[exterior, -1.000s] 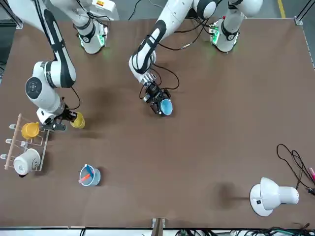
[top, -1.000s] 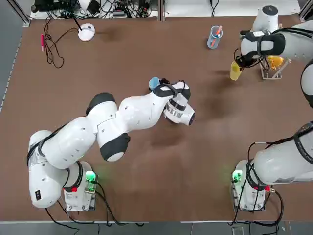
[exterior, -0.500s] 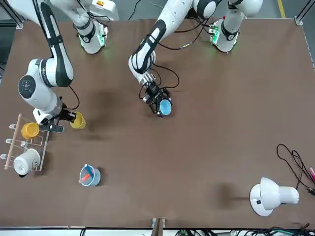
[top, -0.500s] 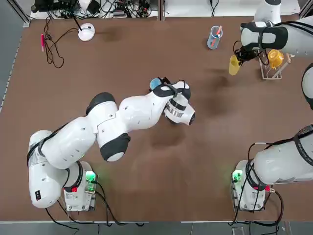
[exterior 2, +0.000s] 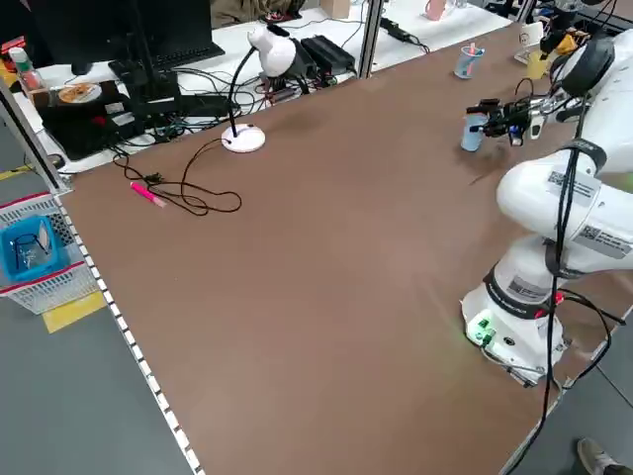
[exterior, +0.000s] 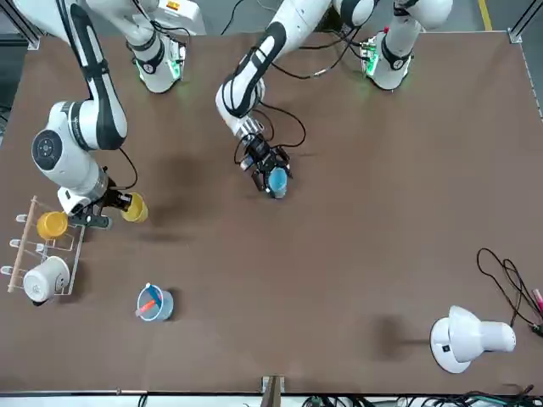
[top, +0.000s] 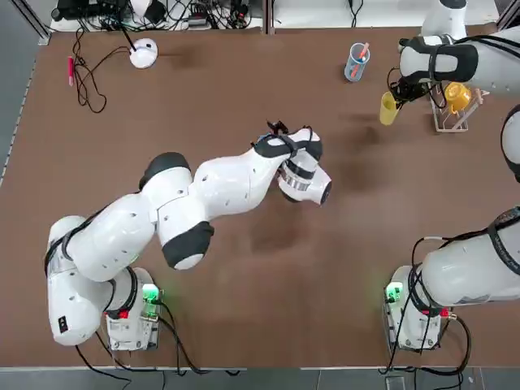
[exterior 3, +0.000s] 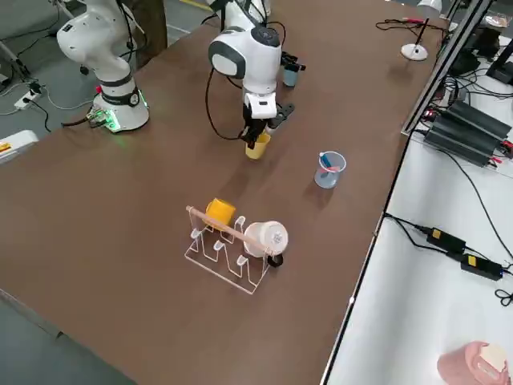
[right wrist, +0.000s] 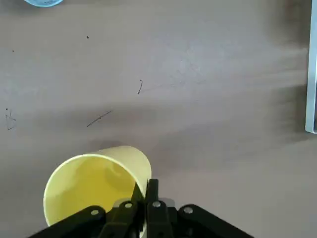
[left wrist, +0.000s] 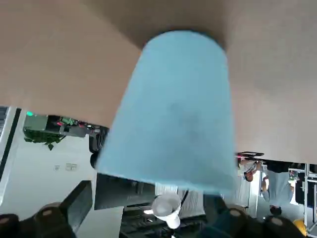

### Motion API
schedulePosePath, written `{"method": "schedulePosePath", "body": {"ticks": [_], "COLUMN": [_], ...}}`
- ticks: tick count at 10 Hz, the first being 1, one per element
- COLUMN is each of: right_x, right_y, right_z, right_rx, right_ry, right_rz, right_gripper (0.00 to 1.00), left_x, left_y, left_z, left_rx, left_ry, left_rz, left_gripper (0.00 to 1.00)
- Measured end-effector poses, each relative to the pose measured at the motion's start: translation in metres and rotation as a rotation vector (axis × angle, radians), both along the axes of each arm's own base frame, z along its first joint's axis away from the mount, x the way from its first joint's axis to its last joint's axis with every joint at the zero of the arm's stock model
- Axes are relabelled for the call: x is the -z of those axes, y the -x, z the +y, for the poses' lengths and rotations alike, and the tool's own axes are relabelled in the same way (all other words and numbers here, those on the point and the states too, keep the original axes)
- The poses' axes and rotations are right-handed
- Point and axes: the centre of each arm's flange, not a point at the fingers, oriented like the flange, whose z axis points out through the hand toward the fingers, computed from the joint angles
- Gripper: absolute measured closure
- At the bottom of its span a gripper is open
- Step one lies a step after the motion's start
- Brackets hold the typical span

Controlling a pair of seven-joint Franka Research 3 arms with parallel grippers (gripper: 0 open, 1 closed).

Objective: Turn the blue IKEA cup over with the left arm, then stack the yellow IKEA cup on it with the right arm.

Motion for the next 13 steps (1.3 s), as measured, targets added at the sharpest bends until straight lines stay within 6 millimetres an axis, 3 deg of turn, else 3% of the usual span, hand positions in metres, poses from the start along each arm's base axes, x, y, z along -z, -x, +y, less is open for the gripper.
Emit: {"method": "schedulePosePath", "body": {"ticks": [3,4,6,8,10,11,13], "right_x": [0.0,0.0,0.0,-0.001,-0.006,-0.013,-0.031], "right_y": [0.0,0.0,0.0,0.0,-0.002,-0.005,-0.013], "right_z": [0.004,0.006,0.013,0.026,0.043,0.054,0.078], "right_rx": [0.009,0.015,0.035,0.052,0.047,0.037,0.002], "right_ry": [-0.016,-0.025,-0.057,-0.1,-0.131,-0.141,-0.156], "right_rz": [0.001,0.001,0.001,0.0,-0.009,-0.022,-0.051], "right_gripper": [0.96,0.96,0.96,0.96,0.96,0.96,0.96], "left_x": [-0.048,-0.069,-0.121,-0.165,-0.197,-0.217,-0.26], "left_y": [0.002,-0.006,-0.044,-0.078,-0.106,-0.13,-0.199], "left_z": [-0.007,-0.003,0.023,0.063,0.115,0.146,0.236], "left_rx": [-0.044,-0.069,-0.13,-0.163,-0.237,-0.312,-0.556], "left_ry": [0.075,0.098,0.167,0.287,0.436,0.53,0.79], "left_rz": [0.013,0.01,0.005,0.013,0.025,0.042,0.078], "left_gripper": [0.01,0.01,0.01,0.01,0.01,0.01,0.01]}}
